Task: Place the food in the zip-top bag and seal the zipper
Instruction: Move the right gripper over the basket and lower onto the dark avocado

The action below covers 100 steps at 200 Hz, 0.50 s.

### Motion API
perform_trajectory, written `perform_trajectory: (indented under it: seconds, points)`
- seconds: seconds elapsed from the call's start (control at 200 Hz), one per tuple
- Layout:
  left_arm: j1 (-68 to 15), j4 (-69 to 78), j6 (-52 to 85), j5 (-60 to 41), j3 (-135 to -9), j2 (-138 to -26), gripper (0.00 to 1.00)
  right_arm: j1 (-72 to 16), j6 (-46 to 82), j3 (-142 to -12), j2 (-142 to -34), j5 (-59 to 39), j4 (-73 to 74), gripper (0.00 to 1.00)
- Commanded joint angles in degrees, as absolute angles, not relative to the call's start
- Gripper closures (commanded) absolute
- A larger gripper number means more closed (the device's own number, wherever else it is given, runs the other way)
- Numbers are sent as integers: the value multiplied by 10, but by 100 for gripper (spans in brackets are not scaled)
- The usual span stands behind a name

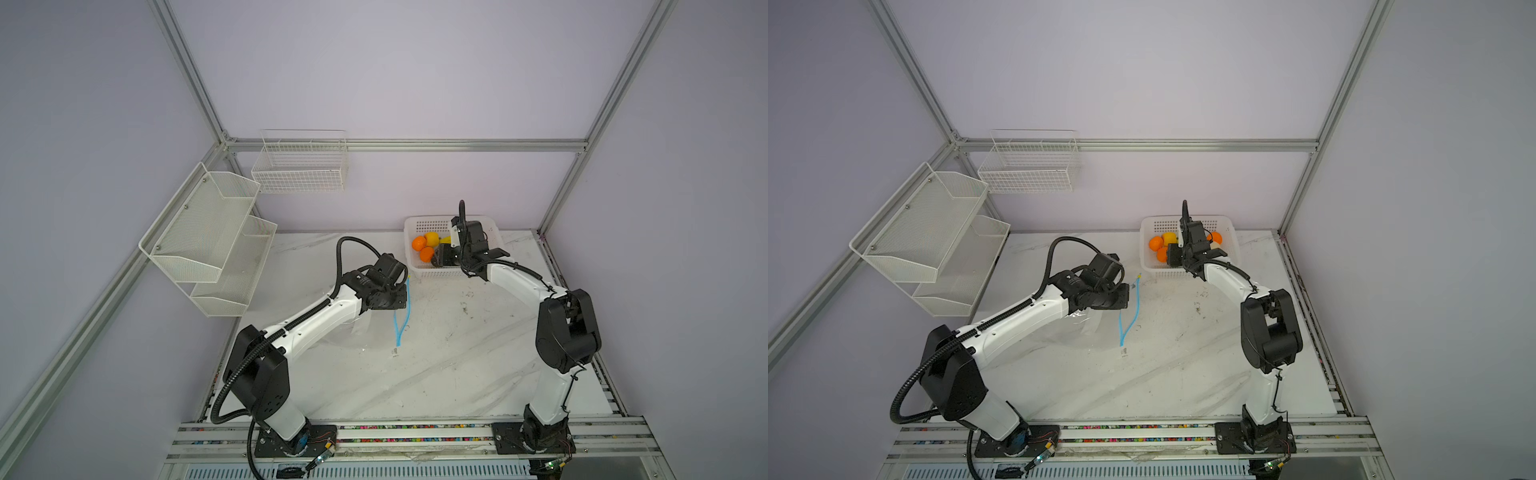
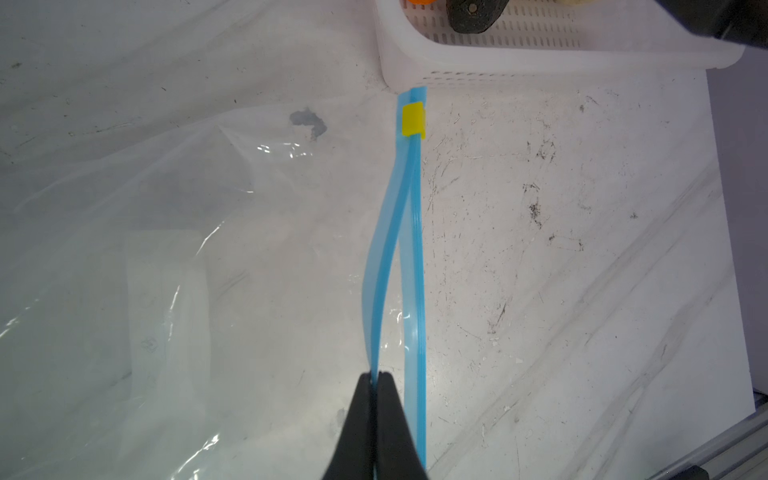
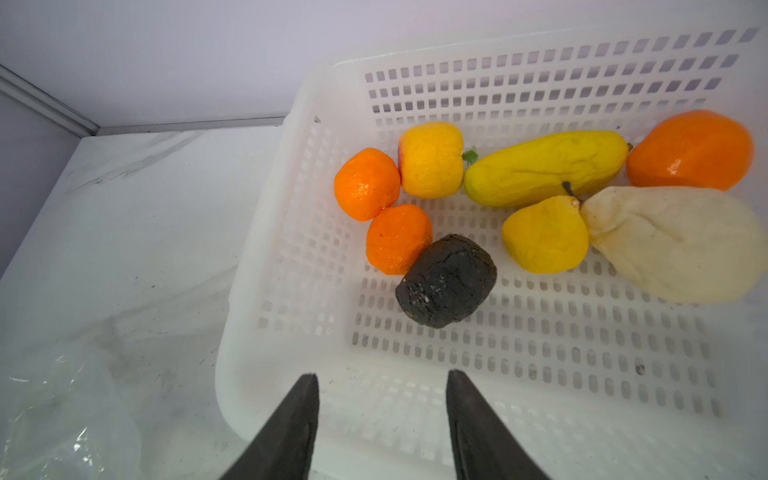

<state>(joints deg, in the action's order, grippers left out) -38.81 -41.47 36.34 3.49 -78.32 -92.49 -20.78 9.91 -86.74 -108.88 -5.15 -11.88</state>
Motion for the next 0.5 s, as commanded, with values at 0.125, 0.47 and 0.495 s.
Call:
perform_trajectory:
  seconds: [0.125, 0.47, 0.495]
  points:
    - [-389, -412, 360, 37, -841, -939, 100, -187, 53, -962, -1162, -13, -184, 45]
    - [-389, -411, 359, 35, -848, -954, 100, -179, 42, -1060, -1259, -22, -215, 41]
    - [-389, -411, 359, 34, -849, -955, 100, -179, 41, -1066, -1263, -24, -218, 40]
